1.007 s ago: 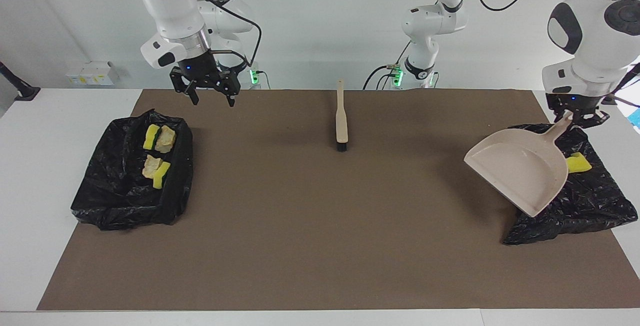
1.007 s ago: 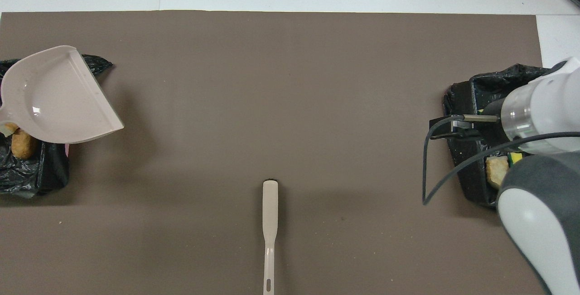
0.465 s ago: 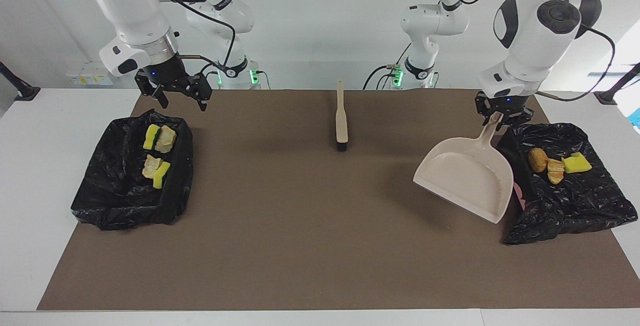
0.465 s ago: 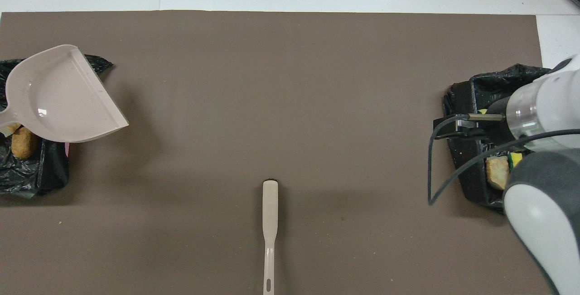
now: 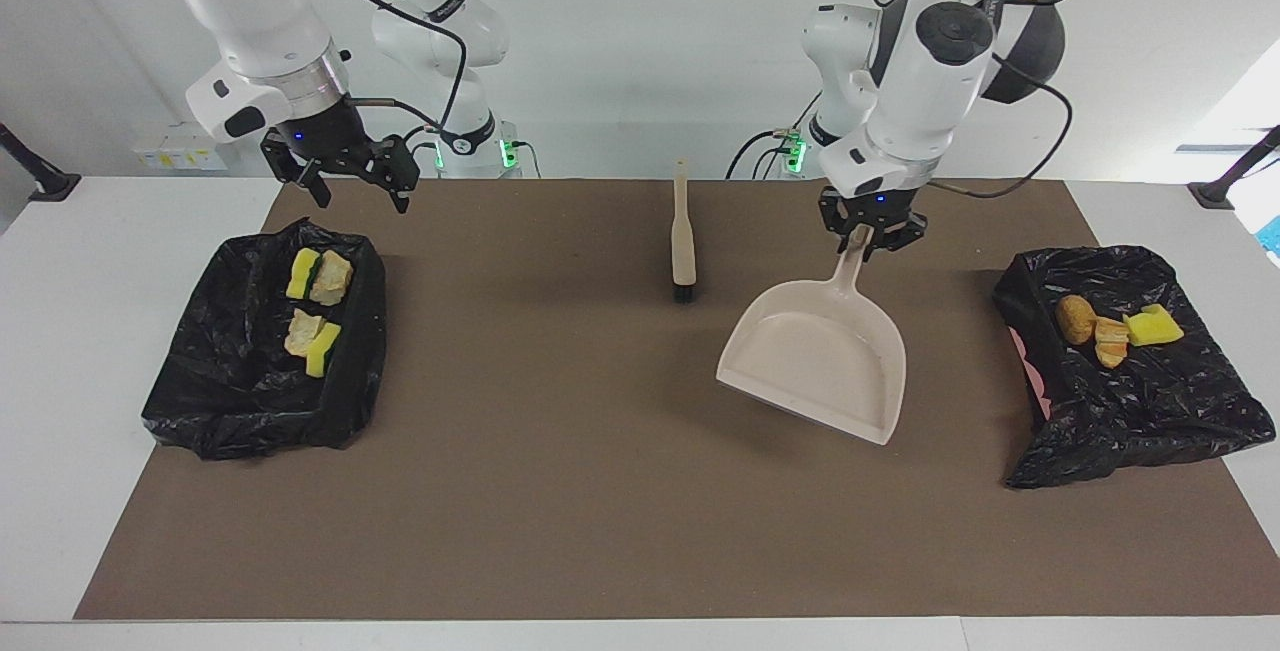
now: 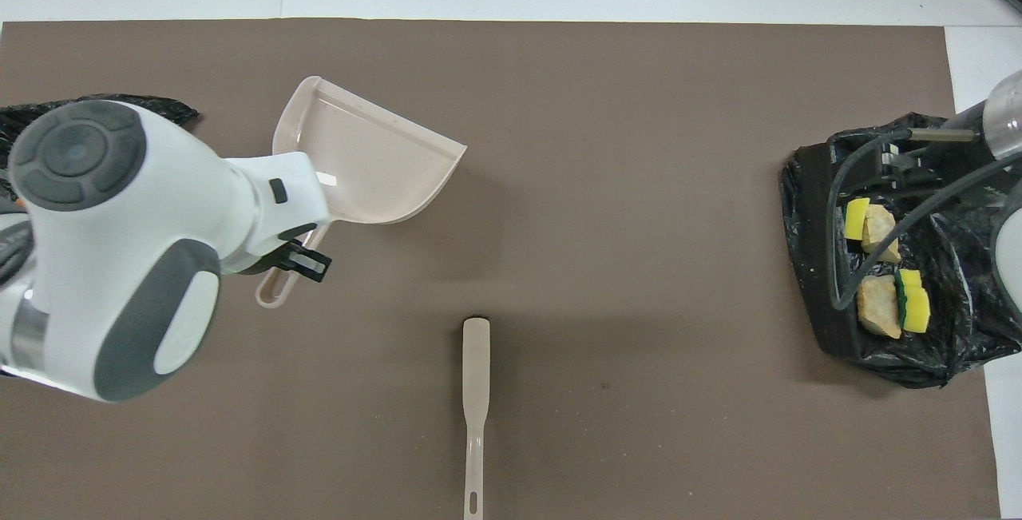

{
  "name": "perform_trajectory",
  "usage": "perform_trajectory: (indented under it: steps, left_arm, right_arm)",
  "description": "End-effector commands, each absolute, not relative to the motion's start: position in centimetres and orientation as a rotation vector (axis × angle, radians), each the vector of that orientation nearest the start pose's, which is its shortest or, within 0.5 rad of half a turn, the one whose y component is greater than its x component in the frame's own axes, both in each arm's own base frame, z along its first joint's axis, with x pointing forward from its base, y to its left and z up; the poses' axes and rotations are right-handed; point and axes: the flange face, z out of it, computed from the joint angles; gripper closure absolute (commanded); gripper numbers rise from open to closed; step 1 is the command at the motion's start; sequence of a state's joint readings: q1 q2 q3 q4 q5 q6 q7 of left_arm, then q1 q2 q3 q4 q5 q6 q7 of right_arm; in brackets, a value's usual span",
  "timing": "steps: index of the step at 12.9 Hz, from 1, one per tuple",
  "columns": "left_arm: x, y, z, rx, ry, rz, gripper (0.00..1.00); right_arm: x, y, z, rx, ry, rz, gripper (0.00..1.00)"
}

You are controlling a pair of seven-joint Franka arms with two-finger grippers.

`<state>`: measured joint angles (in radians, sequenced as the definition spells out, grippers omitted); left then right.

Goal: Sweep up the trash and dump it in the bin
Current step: 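Bring the empty dustpan back over the table with the left gripper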

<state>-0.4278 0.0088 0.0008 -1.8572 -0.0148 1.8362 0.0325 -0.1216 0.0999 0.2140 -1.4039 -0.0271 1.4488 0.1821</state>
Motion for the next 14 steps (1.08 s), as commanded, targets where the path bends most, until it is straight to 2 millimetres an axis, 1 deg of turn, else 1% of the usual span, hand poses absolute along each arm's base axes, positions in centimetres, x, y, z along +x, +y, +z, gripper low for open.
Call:
perform_trajectory:
  steps: [1, 2, 3, 4, 5, 6, 7, 8, 9, 11, 12, 13, 14]
  left_arm:
    - [50.3, -28.7, 47.3, -3.122, 0.567, 0.020, 1.00]
    - [50.2, -31.3, 45.1, -3.132, 0.516, 0.010, 1.00]
    - [50.5, -32.6, 43.4, -3.143, 0.472, -0.012, 1.00]
    - [50.8, -33.2, 42.2, -3.152, 0.435, -0.016, 1.00]
    - [50.6, -34.2, 41.0, -3.160, 0.419, -0.003, 1.00]
    - [50.4, -35.4, 39.9, -3.170, 0.395, -0.023, 1.00]
    - [50.6, -35.7, 39.2, -3.178, 0.353, -0.030, 1.00]
    - [50.2, -36.5, 38.8, -3.180, 0.337, -0.029, 1.00]
    - [49.9, -36.9, 38.8, -3.191, 0.302, -0.035, 1.00]
    - [49.9, -36.9, 38.7, -3.205, 0.268, -0.044, 1.00]
    - [49.8, -36.7, 38.4, -3.210, 0.263, -0.040, 0.95]
    - [49.9, -36.7, 38.3, -3.218, 0.254, -0.058, 0.75]
    - [49.8, -36.8, 38.2, -3.228, 0.234, -0.061, 0.32]
  right_arm:
    - [56.8, 4.0, 64.5, -3.179, 0.129, 0.089, 0.00]
    - [56.8, 4.1, 64.5, -3.181, 0.129, 0.086, 0.00]
    - [56.8, 3.8, 64.5, -3.179, 0.134, 0.086, 0.00]
    - [56.9, 3.3, 64.5, -3.178, 0.148, 0.079, 0.00]
    - [56.9, 3.0, 64.7, -3.179, 0.151, 0.072, 0.00]
    - [56.8, 3.2, 64.9, -3.179, 0.149, 0.072, 0.00]
    - [56.3, 4.0, 65.6, -3.183, 0.132, 0.047, 0.00]
    - [56.2, 4.1, 65.9, -3.180, 0.131, 0.033, 0.00]
    - [56.2, 3.9, 65.9, -3.181, 0.138, 0.034, 0.00]
    - [55.4, 3.6, 66.8, -3.175, 0.155, 0.014, 0.00]
    - [55.0, 3.7, 67.4, -3.178, 0.152, 0.002, 0.00]
    - [54.9, 4.4, 67.3, -3.183, 0.133, 0.008, 0.00]
    - [54.7, 4.0, 67.7, -3.182, 0.145, -0.001, 0.00]
